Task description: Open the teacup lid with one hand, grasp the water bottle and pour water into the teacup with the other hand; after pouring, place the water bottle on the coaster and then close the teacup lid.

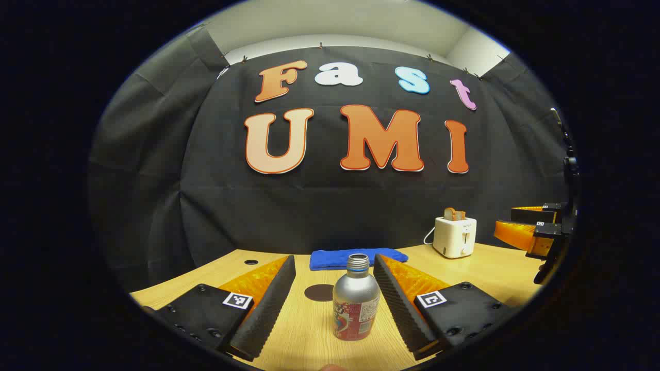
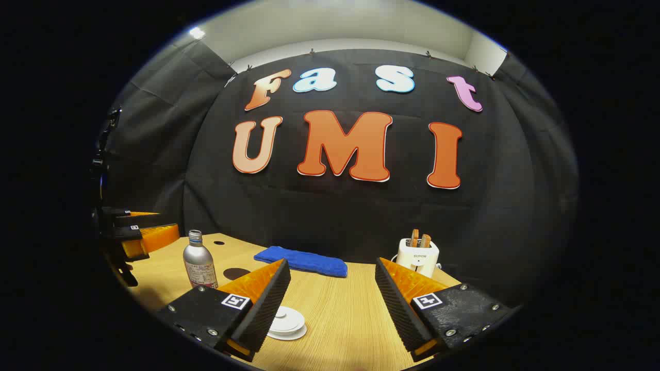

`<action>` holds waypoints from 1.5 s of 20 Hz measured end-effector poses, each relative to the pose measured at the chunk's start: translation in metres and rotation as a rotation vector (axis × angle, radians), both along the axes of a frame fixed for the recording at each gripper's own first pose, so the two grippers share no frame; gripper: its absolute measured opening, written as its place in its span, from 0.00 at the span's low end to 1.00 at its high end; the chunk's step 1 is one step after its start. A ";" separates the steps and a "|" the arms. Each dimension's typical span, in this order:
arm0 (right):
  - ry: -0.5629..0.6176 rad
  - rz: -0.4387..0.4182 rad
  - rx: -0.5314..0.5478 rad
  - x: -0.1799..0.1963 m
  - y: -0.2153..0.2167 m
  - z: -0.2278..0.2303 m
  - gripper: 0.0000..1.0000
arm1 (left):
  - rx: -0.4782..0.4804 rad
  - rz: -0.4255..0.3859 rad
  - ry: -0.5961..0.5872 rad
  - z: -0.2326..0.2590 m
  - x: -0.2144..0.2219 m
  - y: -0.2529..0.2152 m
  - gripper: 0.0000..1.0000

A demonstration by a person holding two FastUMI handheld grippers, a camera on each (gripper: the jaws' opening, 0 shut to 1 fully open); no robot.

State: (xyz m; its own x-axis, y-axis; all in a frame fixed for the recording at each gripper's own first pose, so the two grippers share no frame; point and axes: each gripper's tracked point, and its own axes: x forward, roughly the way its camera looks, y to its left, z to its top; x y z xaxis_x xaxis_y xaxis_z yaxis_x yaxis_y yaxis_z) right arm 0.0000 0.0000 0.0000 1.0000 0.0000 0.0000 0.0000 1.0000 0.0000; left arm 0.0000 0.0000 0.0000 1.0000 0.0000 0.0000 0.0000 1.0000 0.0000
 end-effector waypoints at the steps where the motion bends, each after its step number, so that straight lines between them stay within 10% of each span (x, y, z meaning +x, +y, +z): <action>1: 0.000 0.004 0.001 0.001 0.000 -0.001 0.99 | -0.002 -0.002 0.000 0.000 0.001 -0.002 1.00; 30: 0.180 0.162 0.027 0.009 0.053 -0.070 0.99 | -0.023 -0.054 0.196 -0.076 0.016 -0.023 1.00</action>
